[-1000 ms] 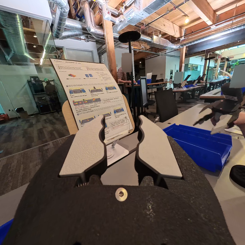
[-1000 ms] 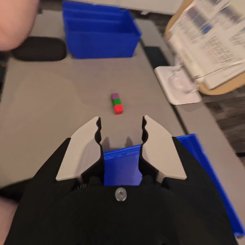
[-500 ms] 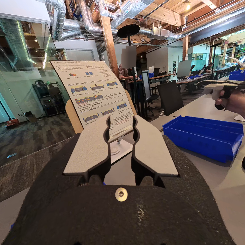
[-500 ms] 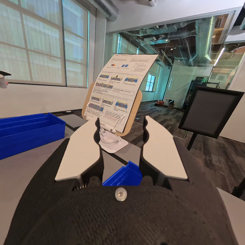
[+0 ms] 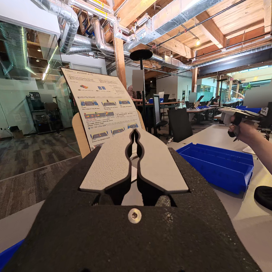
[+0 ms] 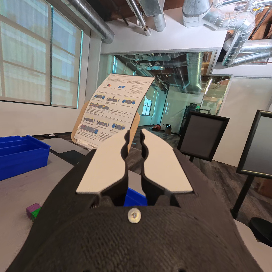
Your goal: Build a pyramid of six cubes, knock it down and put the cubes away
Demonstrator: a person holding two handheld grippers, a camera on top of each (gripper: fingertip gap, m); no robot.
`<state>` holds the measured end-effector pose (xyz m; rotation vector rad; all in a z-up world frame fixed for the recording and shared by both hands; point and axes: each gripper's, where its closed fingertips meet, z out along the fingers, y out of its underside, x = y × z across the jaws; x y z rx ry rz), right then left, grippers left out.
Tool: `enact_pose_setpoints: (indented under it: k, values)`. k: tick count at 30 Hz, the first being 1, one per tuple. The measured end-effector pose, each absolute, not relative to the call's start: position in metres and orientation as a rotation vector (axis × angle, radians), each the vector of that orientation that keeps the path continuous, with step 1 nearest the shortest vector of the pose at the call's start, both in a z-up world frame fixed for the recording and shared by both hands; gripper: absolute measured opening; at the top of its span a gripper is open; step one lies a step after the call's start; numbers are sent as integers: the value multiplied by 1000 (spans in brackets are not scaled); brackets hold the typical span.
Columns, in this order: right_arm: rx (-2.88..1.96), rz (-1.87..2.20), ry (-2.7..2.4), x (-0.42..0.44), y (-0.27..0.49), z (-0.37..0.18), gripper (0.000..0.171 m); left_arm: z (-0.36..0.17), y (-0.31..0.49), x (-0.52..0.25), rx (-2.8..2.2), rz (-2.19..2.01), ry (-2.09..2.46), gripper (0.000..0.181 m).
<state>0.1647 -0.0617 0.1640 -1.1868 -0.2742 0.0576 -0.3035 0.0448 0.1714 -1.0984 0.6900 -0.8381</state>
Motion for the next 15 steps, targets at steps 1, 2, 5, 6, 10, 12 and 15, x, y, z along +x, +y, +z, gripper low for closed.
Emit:
enact_pose_setpoints:
  k: [1,2,5,6,10,12,15]
  values:
    - [-1199,45,-269,166,-61,163,8,171,46,-305,-1102,-841,688,0]
    - [-1210,34,-257,169,-61,162,5,171,48,-306,-1107,-838,684,0]
    - [-1205,37,-238,173,-62,162,1,169,52,-309,-1118,-828,671,0]
    - [-1204,46,-236,173,-62,162,1,168,52,-309,-1122,-830,670,0]
    - [-1199,38,-230,177,-64,163,1,167,53,-307,-1126,-829,676,0]
    - [-1196,34,-232,179,-65,163,0,165,53,-304,-1133,-828,686,0]
    - [-1181,36,-239,179,-69,165,0,164,53,-301,-1133,-813,698,0]
